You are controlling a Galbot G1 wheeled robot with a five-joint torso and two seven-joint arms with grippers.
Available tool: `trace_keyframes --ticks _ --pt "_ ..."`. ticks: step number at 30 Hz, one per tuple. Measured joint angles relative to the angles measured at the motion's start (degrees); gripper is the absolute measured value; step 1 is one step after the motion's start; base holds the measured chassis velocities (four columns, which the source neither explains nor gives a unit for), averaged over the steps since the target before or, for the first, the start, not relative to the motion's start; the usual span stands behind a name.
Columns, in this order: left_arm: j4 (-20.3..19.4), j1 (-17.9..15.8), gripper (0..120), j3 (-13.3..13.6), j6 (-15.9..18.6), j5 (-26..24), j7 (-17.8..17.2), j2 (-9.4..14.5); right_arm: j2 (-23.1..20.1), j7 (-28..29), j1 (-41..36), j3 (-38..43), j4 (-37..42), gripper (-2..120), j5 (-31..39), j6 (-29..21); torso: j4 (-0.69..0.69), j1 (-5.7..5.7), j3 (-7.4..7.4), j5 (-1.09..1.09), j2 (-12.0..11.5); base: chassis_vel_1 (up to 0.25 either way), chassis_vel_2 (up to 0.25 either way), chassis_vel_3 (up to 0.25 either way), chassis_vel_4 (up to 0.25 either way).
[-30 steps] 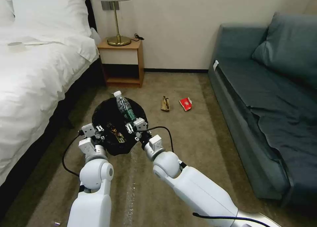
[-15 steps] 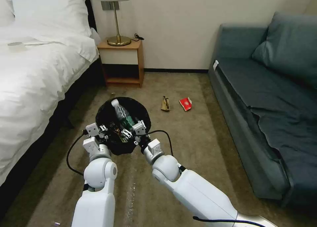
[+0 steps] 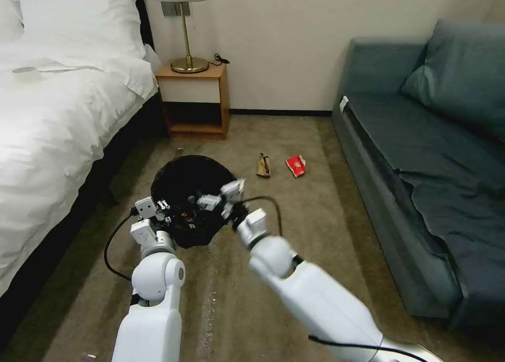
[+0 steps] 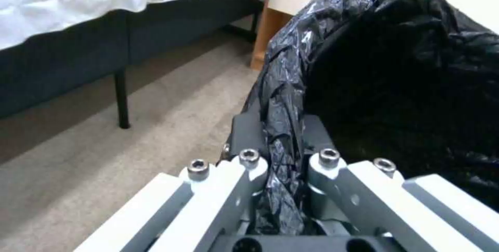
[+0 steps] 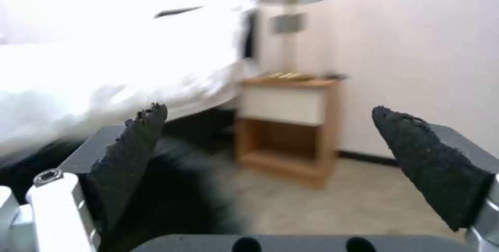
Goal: Pick up the trash bin, then pick up the garbage on the floor and place it into the trash bin.
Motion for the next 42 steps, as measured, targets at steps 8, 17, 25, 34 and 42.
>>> trace_keyframes --ticks 8,17,25,34,42 --pt "1.2 -0.5 4 -0.6 -1.1 -4.5 1.4 3.4 -3.2 -1.7 -9.5 17.7 2.7 100 -0.5 1.8 -0.02 0.0 0.0 0.01 0.0 0.0 0.0 0.0 0.0" --pt "0.5 -0.4 4 -0.6 -0.5 -4.9 4.1 5.1 -2.0 -1.7 -19.9 29.1 3.7 100 -0.8 6.6 -0.02 0.0 -0.01 -0.01 0.0 0.0 0.0 0.0 0.0" --pt "0.4 0.2 4 -0.4 -0.4 -5.0 6.7 7.3 -0.2 -4.0 -23.8 32.7 2.5 100 -5.2 9.4 -0.02 0.0 0.0 -0.02 0.0 0.0 0.0 0.0 0.0" --pt "0.4 -0.1 4 -0.7 -0.5 -5.6 6.3 8.1 0.2 -4.6 -23.2 32.8 1.9 100 -5.8 9.4 -0.01 0.0 0.0 -0.02 0.0 0.0 0.0 0.0 0.0" --pt "0.6 -0.5 4 -1.0 -0.5 -5.9 6.3 8.3 0.2 -5.7 -23.3 32.9 1.0 100 -6.1 9.4 -0.01 0.0 0.0 -0.02 0.0 0.0 0.0 0.0 0.0"
